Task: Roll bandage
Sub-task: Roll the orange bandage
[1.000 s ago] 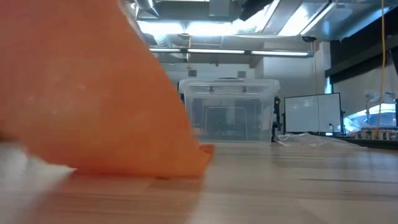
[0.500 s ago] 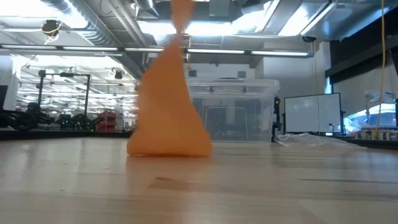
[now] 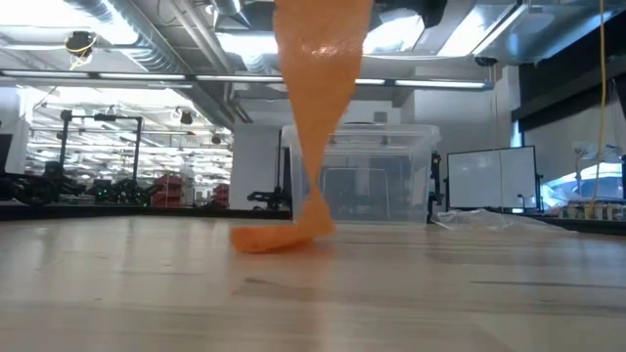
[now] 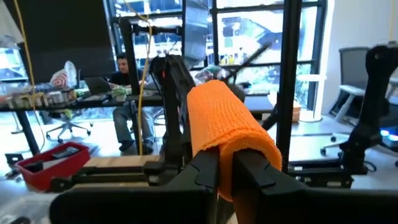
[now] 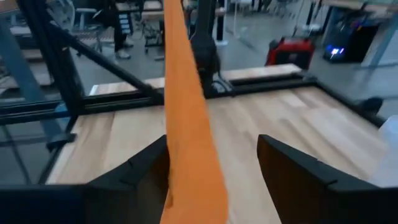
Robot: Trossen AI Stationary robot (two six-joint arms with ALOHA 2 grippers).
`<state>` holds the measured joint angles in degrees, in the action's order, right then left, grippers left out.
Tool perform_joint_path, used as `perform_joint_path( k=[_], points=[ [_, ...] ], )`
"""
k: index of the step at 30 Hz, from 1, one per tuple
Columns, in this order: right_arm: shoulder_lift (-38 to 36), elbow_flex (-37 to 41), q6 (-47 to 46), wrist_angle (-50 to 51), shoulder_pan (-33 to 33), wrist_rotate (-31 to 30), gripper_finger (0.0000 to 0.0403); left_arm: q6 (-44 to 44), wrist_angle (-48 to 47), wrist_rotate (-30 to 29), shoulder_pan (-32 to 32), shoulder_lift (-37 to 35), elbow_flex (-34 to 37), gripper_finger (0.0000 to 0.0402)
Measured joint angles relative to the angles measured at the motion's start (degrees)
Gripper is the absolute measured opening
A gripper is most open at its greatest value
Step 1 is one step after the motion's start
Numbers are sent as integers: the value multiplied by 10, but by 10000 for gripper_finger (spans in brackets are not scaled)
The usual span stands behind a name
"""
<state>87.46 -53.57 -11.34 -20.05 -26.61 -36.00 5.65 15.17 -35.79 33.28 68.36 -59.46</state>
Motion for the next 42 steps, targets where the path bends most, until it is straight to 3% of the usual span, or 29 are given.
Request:
perform_joint_path(
  k=[3, 16, 19, 22, 24, 26, 32, 35, 42],
  points=[
    [21, 4, 18, -53, 7, -5, 237, 9, 9, 0, 0, 0, 0, 15],
    [36, -1, 53, -59, 64, 86, 225, 26, 20, 0, 0, 0, 0, 15],
    [36, -1, 78, -56, 66, 88, 175, 42, 31, 0, 0, 0, 0, 15],
    [36, -1, 99, -57, 64, 75, 92, 57, 43, -3, 0, -1, 0, 15],
    [36, -1, 101, -55, 63, 60, 34, 58, 47, -36, -1, -3, 0, 15],
    [36, -1, 109, -57, 57, 59, 12, 65, 47, -71, -4, -7, 0, 15],
    [36, -1, 122, -59, 52, 59, 16, 105, 53, -79, -13, -20, 0, 15],
    [36, -1, 119, -60, 52, 90, 6, 124, 52, -79, -18, -23, 0, 15],
    [36, -1, 57, -55, 58, 146, 38, 132, 49, -79, -31, -23, 0, 15]
  ],
)
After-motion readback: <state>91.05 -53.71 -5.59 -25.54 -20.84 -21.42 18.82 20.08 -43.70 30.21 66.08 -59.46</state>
